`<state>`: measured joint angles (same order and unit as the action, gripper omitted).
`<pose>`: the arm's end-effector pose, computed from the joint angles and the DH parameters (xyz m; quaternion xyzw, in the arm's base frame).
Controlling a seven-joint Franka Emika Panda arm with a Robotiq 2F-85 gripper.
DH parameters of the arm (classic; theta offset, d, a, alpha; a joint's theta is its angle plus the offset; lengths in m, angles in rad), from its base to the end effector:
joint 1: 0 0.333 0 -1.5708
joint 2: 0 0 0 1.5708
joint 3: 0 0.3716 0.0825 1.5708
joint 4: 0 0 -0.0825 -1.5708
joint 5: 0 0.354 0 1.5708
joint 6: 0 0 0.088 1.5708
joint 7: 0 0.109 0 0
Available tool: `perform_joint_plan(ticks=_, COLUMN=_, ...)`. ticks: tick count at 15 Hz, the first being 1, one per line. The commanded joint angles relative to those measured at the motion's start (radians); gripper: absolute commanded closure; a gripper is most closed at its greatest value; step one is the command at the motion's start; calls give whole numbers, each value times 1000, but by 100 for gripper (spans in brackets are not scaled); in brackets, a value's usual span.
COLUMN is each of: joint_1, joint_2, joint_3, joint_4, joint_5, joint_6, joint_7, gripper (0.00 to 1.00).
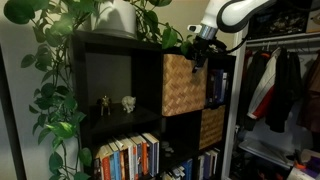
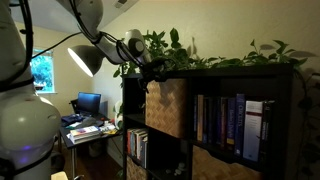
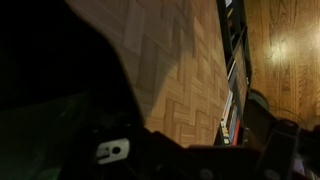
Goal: Partially pull out the basket from the shelf, remove socks from it and put them on top of the shelf, and then push the basket back into the shelf
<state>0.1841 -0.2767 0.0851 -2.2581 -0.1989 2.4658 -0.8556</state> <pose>0.4463 0.1279 0.5913 0.7838 0.5668 0.2011 0.1552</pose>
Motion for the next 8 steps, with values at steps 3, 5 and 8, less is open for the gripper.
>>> perform_joint_plan(ticks=3, joint_1=6, joint_2=-21, joint_3=-3, joint_4=43, joint_5=5, joint_6=-131, joint_7=-34, gripper=0)
perform_joint_plan(ticks=5, joint_1=10, joint_2=-30, joint_3=-2, joint_4=49, joint_5=15, joint_6=-154, joint_7=-40, gripper=0)
perform_joint_plan(ticks=8, joint_1=19, joint_2=-50, joint_3=-3, joint_4=43, joint_5=36, joint_6=-162, joint_7=-55, gripper=0)
